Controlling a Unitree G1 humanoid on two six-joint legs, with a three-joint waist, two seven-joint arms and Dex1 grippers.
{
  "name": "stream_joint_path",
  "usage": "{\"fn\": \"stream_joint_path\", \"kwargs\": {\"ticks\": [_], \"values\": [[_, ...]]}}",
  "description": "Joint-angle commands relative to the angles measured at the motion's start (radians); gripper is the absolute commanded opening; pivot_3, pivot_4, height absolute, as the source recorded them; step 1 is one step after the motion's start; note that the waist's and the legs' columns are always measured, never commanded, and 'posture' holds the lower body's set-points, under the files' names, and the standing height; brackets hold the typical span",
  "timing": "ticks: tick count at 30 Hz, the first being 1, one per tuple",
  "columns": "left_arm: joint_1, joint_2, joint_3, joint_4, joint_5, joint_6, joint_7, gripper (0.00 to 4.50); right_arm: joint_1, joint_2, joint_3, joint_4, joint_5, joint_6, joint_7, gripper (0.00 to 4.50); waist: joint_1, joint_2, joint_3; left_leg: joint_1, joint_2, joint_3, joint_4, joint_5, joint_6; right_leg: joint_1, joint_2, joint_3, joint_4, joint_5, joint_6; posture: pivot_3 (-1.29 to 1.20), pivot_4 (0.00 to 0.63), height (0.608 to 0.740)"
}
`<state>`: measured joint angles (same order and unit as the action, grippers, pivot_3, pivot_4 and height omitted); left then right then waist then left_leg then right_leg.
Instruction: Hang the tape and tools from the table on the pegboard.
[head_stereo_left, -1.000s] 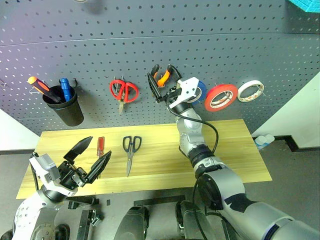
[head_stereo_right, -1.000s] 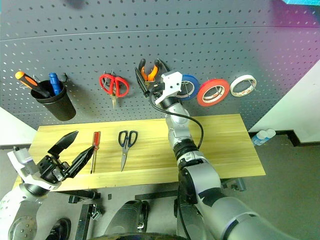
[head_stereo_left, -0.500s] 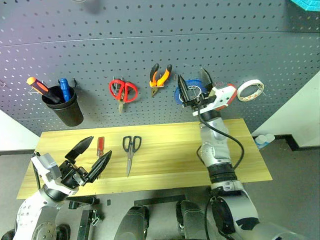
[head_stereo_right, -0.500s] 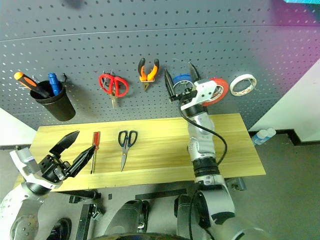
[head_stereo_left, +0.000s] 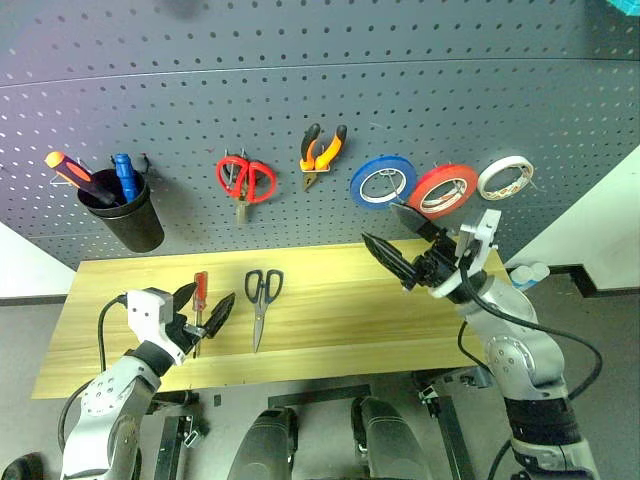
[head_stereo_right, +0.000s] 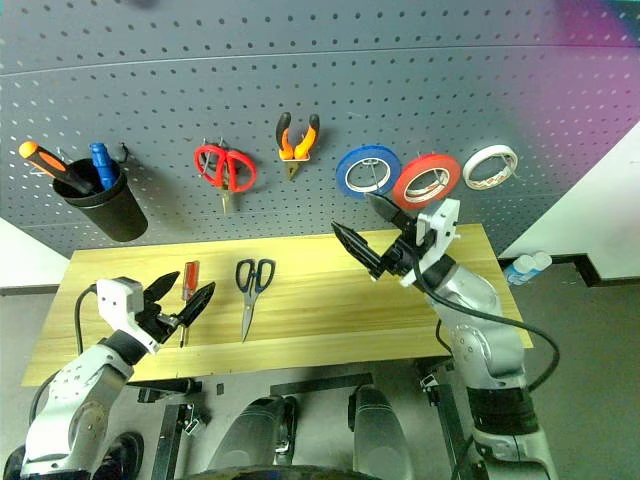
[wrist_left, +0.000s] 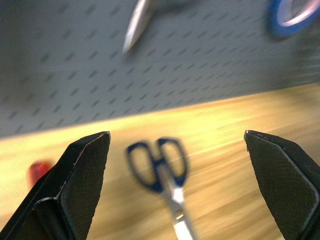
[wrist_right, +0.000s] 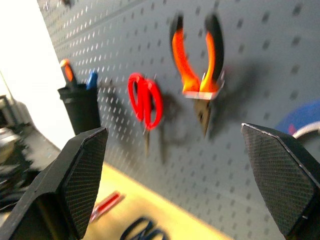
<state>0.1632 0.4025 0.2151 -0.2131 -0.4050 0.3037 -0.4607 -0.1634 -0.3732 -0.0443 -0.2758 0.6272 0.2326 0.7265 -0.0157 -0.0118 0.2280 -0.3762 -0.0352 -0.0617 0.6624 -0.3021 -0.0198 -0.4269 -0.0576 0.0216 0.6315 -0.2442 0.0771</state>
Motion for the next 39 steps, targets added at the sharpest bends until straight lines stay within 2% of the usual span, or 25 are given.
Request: {"fn": "stream_joint_path", "kwargs": {"ticks": [1,5,10,15,21,31,39], "values": [[-0.054,-0.006,-0.032,0.017,0.052,0.149,0.110,4.50,0.038,-0.014,-0.006,-0.082,0.017,0.012,0.012,4.45,0.000,0.000,0.006,0.000,0.000,0.000,0.000,0.000,0.000,0.000,0.000,0.000,0.000,0.000,0.000,-0.02,0.257,0.738],[-0.108,-0.046,-0.099,0.017,0.160,0.193,0.226,4.50,0.054,-0.011,-0.008,-0.104,0.017,0.029,0.002,4.45,-0.001,-0.004,0.024,-0.001,0.000,0.000,0.000,0.000,0.000,0.000,-0.001,0.000,-0.001,0.001,0.001,-0.03,0.274,0.738],[-0.171,-0.111,-0.199,-0.011,0.215,0.303,0.291,4.50,0.056,-0.010,-0.006,-0.142,0.020,0.053,-0.019,4.45,0.001,-0.004,0.043,-0.004,0.000,0.000,0.000,0.000,0.000,-0.004,-0.002,0.000,-0.001,0.001,0.001,-0.02,0.305,0.738],[-0.228,-0.154,-0.260,-0.017,0.279,0.455,0.370,4.50,0.046,-0.008,-0.003,-0.168,0.026,0.080,-0.036,4.45,-0.001,-0.005,0.047,-0.015,-0.001,0.000,0.001,0.000,0.000,-0.014,-0.002,0.000,0.000,0.002,0.003,-0.03,0.306,0.738],[-0.295,-0.168,-0.300,0.012,0.347,0.612,0.423,4.50,0.025,0.002,-0.001,-0.166,0.022,0.088,-0.046,4.45,-0.002,-0.005,0.048,-0.016,-0.001,0.000,0.000,0.000,0.000,-0.015,-0.002,0.000,0.000,0.002,0.003,-0.05,0.301,0.738],[-0.370,-0.225,-0.299,0.141,0.353,0.626,0.410,4.50,0.025,0.014,0.000,-0.182,0.012,0.072,-0.071,4.45,-0.004,-0.005,0.048,-0.016,-0.002,0.000,0.001,0.000,0.000,-0.015,-0.003,-0.001,0.000,0.002,0.003,-0.09,0.297,0.738],[-0.430,-0.230,-0.310,0.257,0.374,0.602,0.397,4.50,0.034,0.014,-0.008,-0.180,0.005,0.056,-0.074,4.45,-0.005,-0.005,0.048,-0.015,-0.002,0.000,0.001,0.000,0.000,-0.015,-0.003,-0.001,0.000,0.002,0.003,-0.11,0.296,0.738]]}}
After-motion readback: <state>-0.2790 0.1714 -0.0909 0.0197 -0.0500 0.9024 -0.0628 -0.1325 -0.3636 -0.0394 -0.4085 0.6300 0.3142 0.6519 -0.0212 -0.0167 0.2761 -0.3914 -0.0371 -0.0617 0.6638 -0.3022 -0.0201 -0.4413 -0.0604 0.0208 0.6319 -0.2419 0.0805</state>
